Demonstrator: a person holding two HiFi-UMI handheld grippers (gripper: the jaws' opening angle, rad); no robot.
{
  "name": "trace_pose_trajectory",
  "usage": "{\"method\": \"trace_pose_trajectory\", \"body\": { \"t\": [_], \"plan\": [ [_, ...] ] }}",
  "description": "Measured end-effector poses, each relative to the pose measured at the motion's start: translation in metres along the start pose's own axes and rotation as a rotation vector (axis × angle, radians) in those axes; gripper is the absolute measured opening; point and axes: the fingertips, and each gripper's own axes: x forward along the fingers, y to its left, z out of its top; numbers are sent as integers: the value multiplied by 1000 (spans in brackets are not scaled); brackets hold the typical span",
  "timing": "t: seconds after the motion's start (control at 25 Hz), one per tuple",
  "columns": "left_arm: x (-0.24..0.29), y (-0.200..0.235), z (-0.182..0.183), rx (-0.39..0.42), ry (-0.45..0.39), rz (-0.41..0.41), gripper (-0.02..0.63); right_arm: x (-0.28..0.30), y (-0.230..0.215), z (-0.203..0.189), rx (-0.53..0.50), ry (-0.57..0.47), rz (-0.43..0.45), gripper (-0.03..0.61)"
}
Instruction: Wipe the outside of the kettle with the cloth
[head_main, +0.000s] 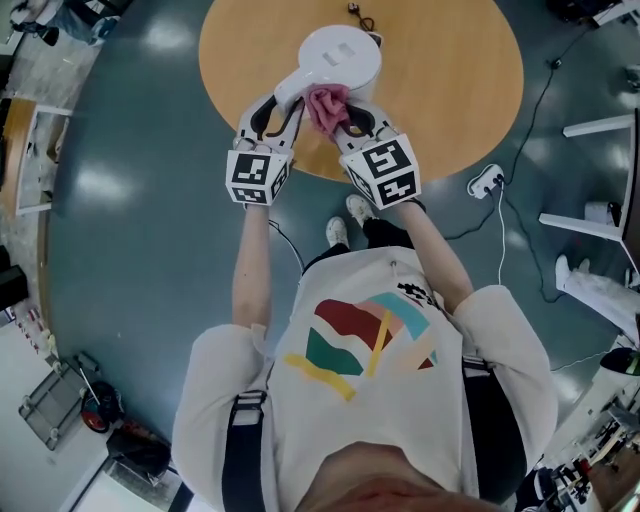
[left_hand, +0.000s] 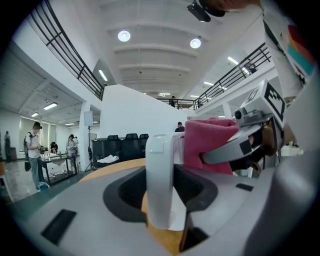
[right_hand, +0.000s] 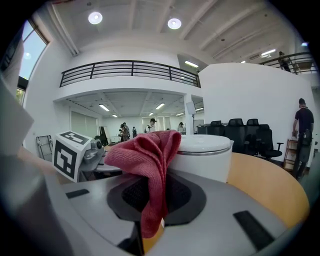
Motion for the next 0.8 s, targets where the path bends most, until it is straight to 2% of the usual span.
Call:
{"method": "trace_pose_trajectory", "body": {
  "t": [0.2,0.4,0.6,0.8],
  "plan": [
    [7,0,-4,1,0,-18,202,-12,-23,-15,25,2,-20,46],
    [12,1,-4,10,-4,-33,202,-23,-40,-18,35,-6,-44,46],
    [17,4,-2,16,-5,-58,202,-34,-67,-22,98,-18,-98,46],
    [21,10,-2,19,-6,-73,202,-29,-81,-21,119,-28,-107,46]
  ]
}}
